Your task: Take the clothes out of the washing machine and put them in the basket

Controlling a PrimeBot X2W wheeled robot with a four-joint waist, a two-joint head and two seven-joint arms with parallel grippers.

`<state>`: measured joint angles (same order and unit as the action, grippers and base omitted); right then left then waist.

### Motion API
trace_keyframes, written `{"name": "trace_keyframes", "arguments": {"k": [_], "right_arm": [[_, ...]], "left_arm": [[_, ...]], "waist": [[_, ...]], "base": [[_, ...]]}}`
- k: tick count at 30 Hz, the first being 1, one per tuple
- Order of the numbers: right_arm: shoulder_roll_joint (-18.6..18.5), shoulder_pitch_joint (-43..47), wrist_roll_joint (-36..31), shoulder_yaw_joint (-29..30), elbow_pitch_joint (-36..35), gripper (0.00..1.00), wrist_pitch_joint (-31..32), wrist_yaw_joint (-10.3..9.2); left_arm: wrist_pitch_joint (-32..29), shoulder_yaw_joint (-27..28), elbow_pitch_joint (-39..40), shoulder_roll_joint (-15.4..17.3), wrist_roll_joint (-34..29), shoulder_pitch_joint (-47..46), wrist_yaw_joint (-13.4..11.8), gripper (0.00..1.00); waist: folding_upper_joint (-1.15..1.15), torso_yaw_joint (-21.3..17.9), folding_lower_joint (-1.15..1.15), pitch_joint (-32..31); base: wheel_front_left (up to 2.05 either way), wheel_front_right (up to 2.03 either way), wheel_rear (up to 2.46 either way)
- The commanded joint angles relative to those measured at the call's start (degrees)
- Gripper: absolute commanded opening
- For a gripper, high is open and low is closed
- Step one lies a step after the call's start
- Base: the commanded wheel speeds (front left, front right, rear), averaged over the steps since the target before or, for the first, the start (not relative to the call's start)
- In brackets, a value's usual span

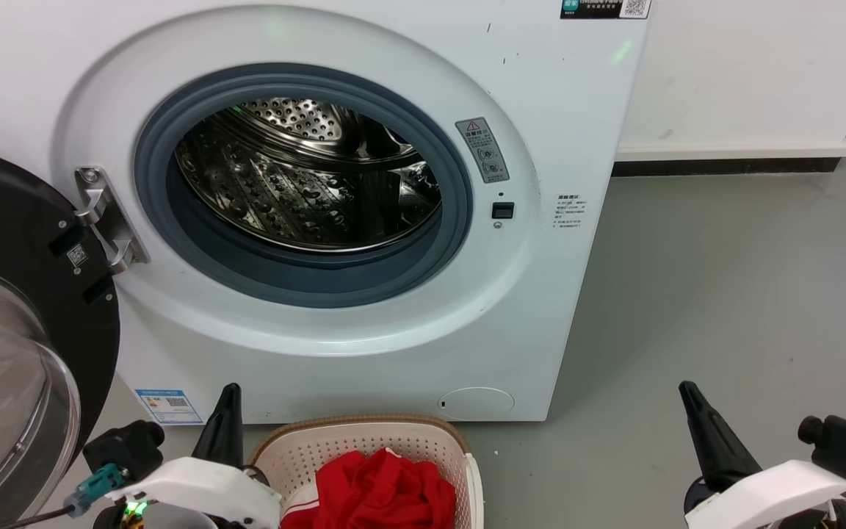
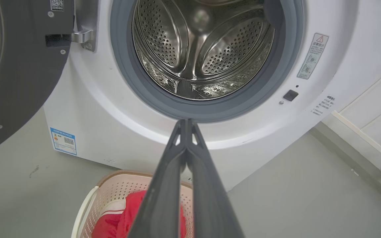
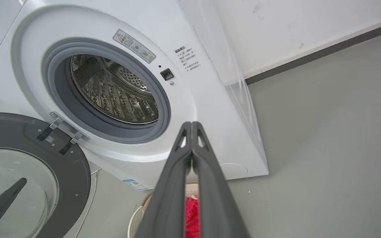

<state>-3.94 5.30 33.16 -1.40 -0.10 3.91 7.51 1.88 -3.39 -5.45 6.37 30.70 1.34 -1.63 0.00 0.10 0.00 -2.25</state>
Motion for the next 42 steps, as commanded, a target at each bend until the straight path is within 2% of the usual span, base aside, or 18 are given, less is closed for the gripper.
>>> {"name": "trace_keyframes", "arguments": {"k": [1, 19, 42], "right_arm": [[-0.5, -2.1, 2.3, 0.2, -0.3, 0.00, -0.4, -0.01], [-1.0, -4.7, 18.6, 1.2, 3.5, 0.00, -0.5, -0.01], [-1.0, -7.3, 33.6, 2.4, 7.1, 0.00, -0.3, -0.02]], "left_arm": [[-0.2, 0.4, 0.4, -0.1, 2.3, -2.0, 0.4, 0.00], [-2.0, 2.5, -2.0, -0.6, 18.7, -3.7, 2.8, 0.00], [-3.9, 4.7, -4.2, -1.3, 34.0, -5.1, 5.1, 0.00]], "waist": [[0.00, 0.0, 0.00, 0.0], [0.00, 0.0, 0.00, 0.5], [0.00, 0.0, 0.00, 1.0]], "base": [[0.00, 0.00, 0.00], [0.00, 0.00, 0.00], [0.00, 0.00, 0.00]]}}
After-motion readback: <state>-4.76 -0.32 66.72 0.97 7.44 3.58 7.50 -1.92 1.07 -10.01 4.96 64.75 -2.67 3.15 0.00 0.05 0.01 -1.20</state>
